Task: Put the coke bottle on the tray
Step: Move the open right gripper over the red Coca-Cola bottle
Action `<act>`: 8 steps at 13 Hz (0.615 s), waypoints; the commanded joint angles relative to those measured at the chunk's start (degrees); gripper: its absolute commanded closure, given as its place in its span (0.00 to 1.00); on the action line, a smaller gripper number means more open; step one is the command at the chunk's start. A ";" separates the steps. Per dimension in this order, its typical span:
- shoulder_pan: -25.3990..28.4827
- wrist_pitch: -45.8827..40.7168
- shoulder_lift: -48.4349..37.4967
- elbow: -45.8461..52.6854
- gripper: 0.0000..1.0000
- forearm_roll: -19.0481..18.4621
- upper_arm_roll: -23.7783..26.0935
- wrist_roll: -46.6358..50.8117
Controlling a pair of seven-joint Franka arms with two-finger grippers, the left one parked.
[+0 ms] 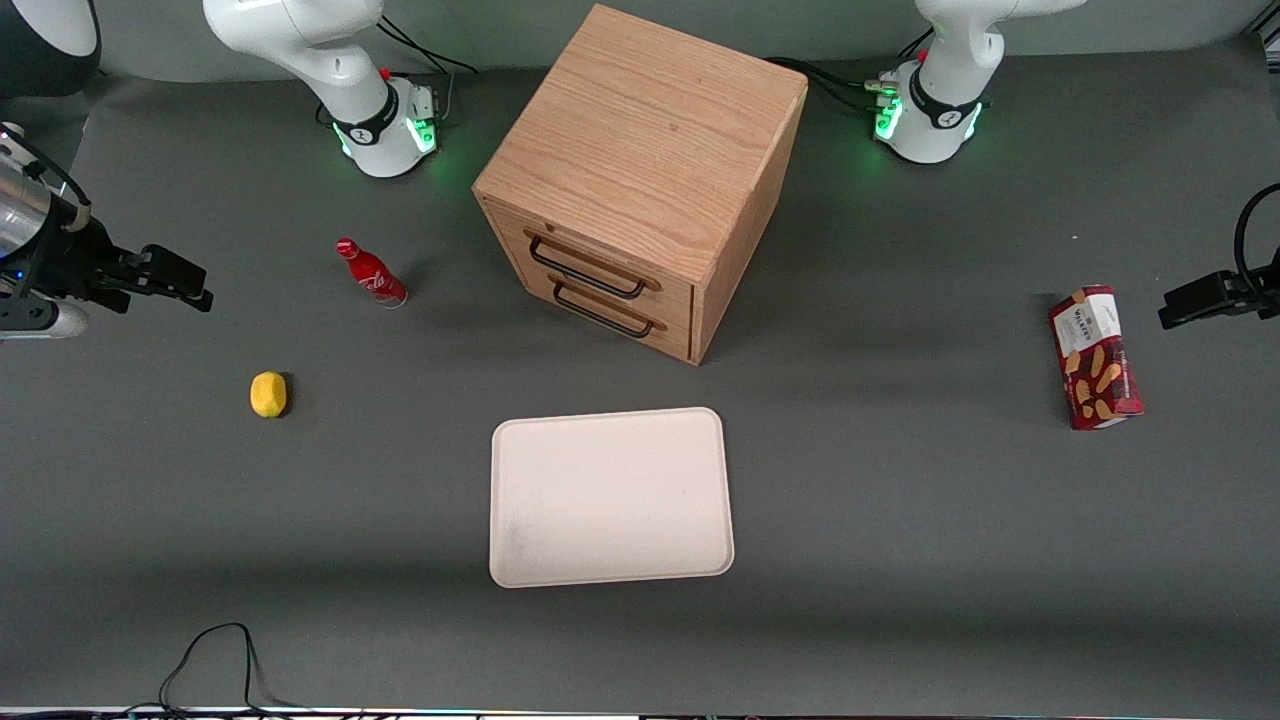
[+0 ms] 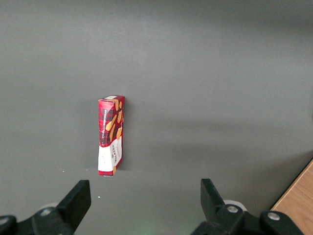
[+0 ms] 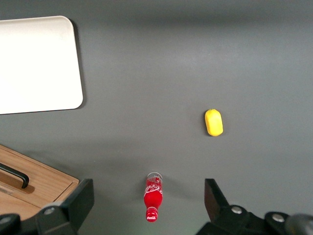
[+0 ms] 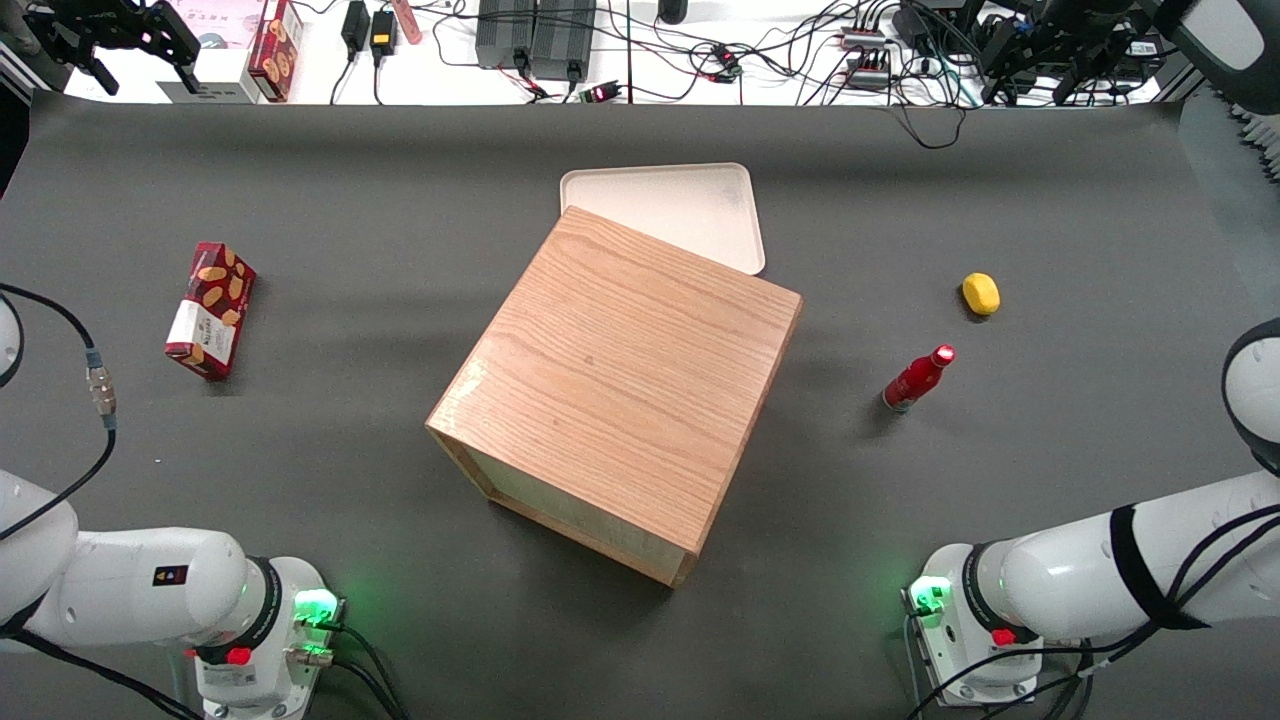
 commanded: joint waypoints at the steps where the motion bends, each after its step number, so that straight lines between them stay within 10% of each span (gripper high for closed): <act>1: 0.19 -1.79 1.65 2.61 0.00 0.96 -0.11 1.13; 8: 0.36 -1.46 -8.25 -12.71 0.00 0.87 0.33 1.31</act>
